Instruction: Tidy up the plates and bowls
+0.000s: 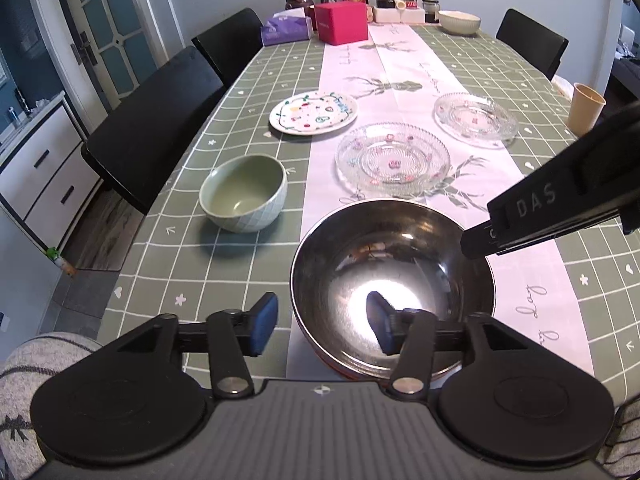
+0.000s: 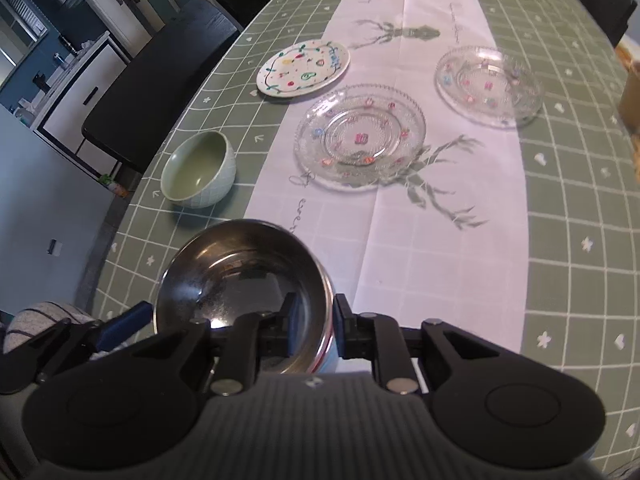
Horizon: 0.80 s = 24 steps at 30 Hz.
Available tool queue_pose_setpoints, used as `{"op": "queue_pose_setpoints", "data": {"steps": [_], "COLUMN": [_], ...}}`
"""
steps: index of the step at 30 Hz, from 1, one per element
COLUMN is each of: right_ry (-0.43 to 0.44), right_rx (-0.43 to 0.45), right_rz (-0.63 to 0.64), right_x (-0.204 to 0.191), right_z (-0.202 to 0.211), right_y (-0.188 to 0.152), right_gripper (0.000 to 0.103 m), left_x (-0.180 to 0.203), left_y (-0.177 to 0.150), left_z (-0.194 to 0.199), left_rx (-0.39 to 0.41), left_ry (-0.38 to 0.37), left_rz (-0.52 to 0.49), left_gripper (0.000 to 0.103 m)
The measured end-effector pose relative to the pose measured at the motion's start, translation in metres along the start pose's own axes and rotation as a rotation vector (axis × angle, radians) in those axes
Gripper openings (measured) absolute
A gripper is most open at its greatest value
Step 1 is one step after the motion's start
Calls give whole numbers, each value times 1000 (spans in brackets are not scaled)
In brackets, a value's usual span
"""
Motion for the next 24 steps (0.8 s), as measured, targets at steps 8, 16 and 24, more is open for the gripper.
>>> {"op": "queue_pose_setpoints", "data": {"steps": [8,16,24], "right_ry": [-33,-35,-31], "right_rx": [34,54,31], "right_rz": [71,69,49], "right_x": [-8,-5,-2], "right_z": [2,4,-4], "right_y": [0,1,3], "right_gripper": [46,82,95], "left_x": [-1,-3,-7], "left_y": [2,4,5], "left_z": [-1,0,-3], "left_rx": [18,48,45], "left_ry": [27,41,68], "left_rz": [10,31,49], "left_gripper": [72,80,81]}}
Point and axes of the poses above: each gripper's, at about its wrist camera, not at the fingertips, and z roughly against the way its jaws point, x to its right, y to its top, the point moved 5 cm from there along -z, roughly the way its jaws point, and after that the axes turned 7 degrees about z, right-handed, at the moved point
